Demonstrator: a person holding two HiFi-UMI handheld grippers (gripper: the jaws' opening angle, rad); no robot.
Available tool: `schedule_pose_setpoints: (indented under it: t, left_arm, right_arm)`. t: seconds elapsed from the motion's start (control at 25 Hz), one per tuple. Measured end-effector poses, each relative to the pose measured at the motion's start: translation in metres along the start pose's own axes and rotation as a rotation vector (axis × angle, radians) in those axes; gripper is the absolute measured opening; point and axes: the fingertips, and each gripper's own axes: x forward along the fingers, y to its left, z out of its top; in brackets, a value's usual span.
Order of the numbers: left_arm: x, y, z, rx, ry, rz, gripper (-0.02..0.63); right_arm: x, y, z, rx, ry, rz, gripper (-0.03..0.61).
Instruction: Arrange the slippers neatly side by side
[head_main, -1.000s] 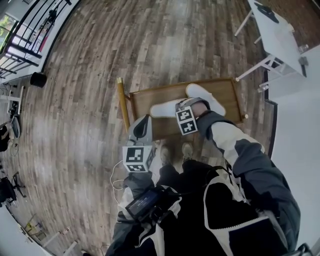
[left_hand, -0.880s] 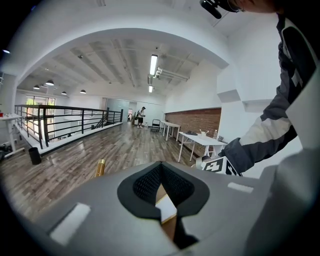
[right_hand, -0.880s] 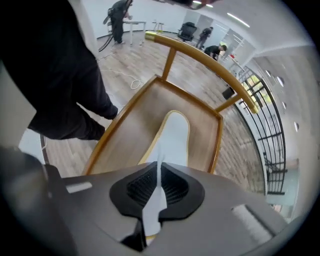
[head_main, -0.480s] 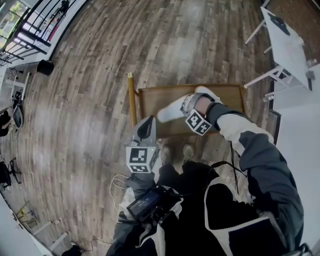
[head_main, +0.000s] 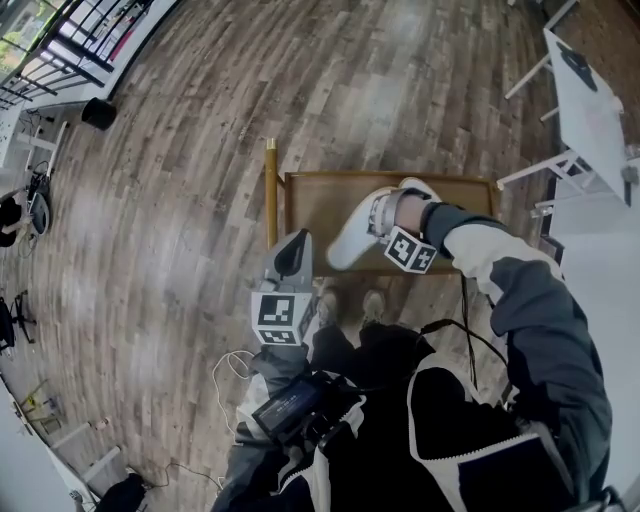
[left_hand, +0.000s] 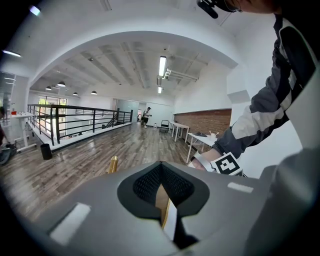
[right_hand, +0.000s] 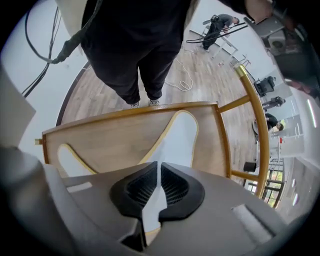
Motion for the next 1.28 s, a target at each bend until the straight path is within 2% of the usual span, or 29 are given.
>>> schedule_pose_setpoints:
  t: [0.28,0.4,0.52,0.8,1.28]
  left_arm:
    - [-0.009,0.010,-0.003,-0.028,0.023,0.058,0.006]
    - [-0.013,0.018,-0.009,-0.027,0.018,0.085,0.006]
    - [-0.018,0.028,-0.010,-0.035,0.009,0.117,0.006]
    - [-0.022,0.034,-0.011,-0.049,0.013,0.151,0.006]
    - [-0.014,0.042,-0.019,-0.061,0.041,0.156,0.006]
  right_arm:
    - [0.001,-0.015,-0.014,-0.209,-0.019,-0.013,0.017]
    - [-0.008,-0.005,-0.022,-0.309,-0.035,0.005,0.015]
    - [-0.020,0.013,-0.028,-0.354,-0.055,0.032,0.015]
    - [-0.001,0.020,-0.026,-0.362,-0.083,0.021,0.015]
    - [0.040,-0.024,-0.039,-0.200,-0.048,0.021,0.021]
